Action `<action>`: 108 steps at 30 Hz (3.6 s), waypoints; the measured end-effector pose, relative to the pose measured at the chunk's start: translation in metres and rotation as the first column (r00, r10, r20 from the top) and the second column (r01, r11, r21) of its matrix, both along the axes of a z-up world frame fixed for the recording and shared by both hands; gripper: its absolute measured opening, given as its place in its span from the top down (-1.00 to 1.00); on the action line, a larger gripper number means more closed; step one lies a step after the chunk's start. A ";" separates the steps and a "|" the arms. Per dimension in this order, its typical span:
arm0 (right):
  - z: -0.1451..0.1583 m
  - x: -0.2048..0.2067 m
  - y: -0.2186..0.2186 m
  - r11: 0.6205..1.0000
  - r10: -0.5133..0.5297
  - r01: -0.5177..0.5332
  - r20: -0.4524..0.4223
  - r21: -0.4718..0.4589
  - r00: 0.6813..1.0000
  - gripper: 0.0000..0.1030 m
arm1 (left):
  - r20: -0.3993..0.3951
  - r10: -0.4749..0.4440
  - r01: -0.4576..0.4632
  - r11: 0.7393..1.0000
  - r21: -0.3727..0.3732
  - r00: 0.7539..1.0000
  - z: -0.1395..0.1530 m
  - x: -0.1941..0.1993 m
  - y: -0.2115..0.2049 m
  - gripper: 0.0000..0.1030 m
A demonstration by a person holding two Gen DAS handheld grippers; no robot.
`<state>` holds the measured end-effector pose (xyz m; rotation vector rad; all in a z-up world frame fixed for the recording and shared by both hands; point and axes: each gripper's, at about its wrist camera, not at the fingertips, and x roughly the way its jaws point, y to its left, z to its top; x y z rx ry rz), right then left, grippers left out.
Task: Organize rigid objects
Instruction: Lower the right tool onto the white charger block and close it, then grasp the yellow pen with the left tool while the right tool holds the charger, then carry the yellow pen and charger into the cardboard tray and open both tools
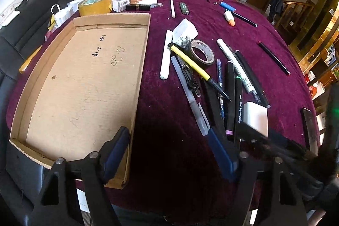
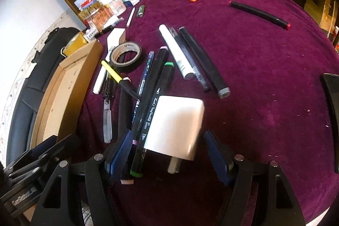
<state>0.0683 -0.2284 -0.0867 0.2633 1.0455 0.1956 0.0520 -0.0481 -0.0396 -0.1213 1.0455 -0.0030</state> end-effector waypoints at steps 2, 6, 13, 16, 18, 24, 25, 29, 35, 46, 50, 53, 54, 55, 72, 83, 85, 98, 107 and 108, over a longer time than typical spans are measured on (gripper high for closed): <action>0.000 0.001 0.005 1.000 0.004 -0.004 0.010 -0.030 1.000 -0.42 | -0.001 0.003 -0.003 1.000 -0.018 1.000 0.004 0.004 0.001 -0.48; -0.001 0.001 0.003 0.999 -0.002 0.003 0.015 -0.052 1.000 -0.13 | -0.009 -0.007 0.006 0.997 -0.071 1.000 0.014 0.015 -0.003 -0.48; -0.001 -0.007 -0.013 0.997 0.022 -0.019 0.041 -0.072 0.999 -0.08 | -0.038 -0.027 0.023 0.994 -0.109 0.999 0.018 0.050 -0.028 -0.14; -0.002 -0.008 -0.026 0.999 0.006 -0.004 0.042 -0.044 0.999 -0.08 | -0.085 -0.016 0.004 0.991 -0.132 0.996 0.010 0.071 -0.034 0.22; -0.002 -0.008 -0.030 1.000 0.001 0.000 0.045 -0.028 0.999 -0.08 | -0.093 -0.007 -0.007 0.988 -0.154 0.996 0.008 0.081 -0.036 0.24; -0.002 -0.008 -0.026 0.999 0.007 -0.004 0.068 -0.042 0.998 -0.09 | -0.131 0.047 -0.064 0.990 -0.129 0.990 -0.003 0.108 -0.036 0.31; -0.003 -0.008 -0.026 0.999 0.007 -0.004 0.069 -0.037 0.998 -0.09 | -0.140 0.048 -0.066 0.990 -0.128 0.989 -0.005 0.110 -0.037 0.34; -0.004 -0.011 -0.031 1.000 0.008 -0.007 0.073 -0.016 0.997 -0.09 | -0.169 0.048 -0.071 0.989 -0.133 0.984 -0.009 0.113 -0.039 0.42; -0.004 -0.013 -0.031 1.000 0.008 -0.007 0.081 -0.011 0.997 -0.09 | -0.209 0.066 -0.090 0.990 -0.111 0.976 -0.021 0.124 -0.042 0.59; -0.004 -0.013 -0.032 1.000 0.011 -0.010 0.085 -0.010 0.996 -0.08 | -0.199 0.068 -0.101 0.981 -0.164 0.978 -0.019 0.118 -0.029 0.77; -0.004 -0.013 -0.034 1.000 0.008 -0.008 0.088 0.004 0.996 -0.08 | -0.182 0.046 -0.085 0.974 -0.209 0.982 -0.014 0.101 -0.019 0.85; -0.004 -0.013 -0.034 1.000 0.006 -0.007 0.091 0.004 0.996 -0.08 | -0.175 0.054 -0.091 0.972 -0.217 0.983 -0.015 0.092 -0.011 0.85; -0.004 -0.013 -0.033 1.000 0.003 -0.003 0.091 0.000 0.996 -0.08 | -0.172 0.050 -0.088 0.971 -0.224 0.984 -0.014 0.089 -0.009 0.85; -0.004 -0.013 -0.032 1.000 0.001 0.000 0.091 -0.006 0.996 -0.08 | -0.167 0.042 -0.081 0.969 -0.235 0.985 -0.014 0.084 -0.006 0.85; 0.013 -0.023 -0.022 0.999 0.011 -0.005 0.121 -0.046 0.993 -0.04 | -0.126 -0.048 0.002 0.941 -0.338 0.991 0.013 0.020 0.025 0.85; -0.005 -0.010 -0.003 0.968 0.060 -0.045 0.053 -0.247 0.997 0.00 | -0.100 -0.026 -0.011 0.935 -0.354 0.995 0.021 -0.001 0.052 0.84; -0.004 -0.011 -0.007 0.975 0.039 -0.026 0.054 -0.222 0.998 0.01 | -0.089 -0.012 -0.021 0.931 -0.365 0.996 0.025 -0.005 0.062 0.84; 0.060 -0.026 0.088 0.941 0.306 -0.327 0.199 0.083 0.931 0.01 | -0.053 0.136 -0.146 0.916 -0.374 0.989 0.035 -0.011 0.142 0.84; 0.037 0.004 0.193 0.869 0.473 -0.488 0.152 0.084 0.868 0.00 | -0.117 0.209 -0.235 0.929 -0.284 0.971 0.008 0.017 0.190 0.84; 0.033 0.005 0.201 0.868 0.476 -0.489 0.141 0.081 0.868 0.00 | -0.124 0.204 -0.232 0.933 -0.277 0.971 0.006 0.020 0.191 0.84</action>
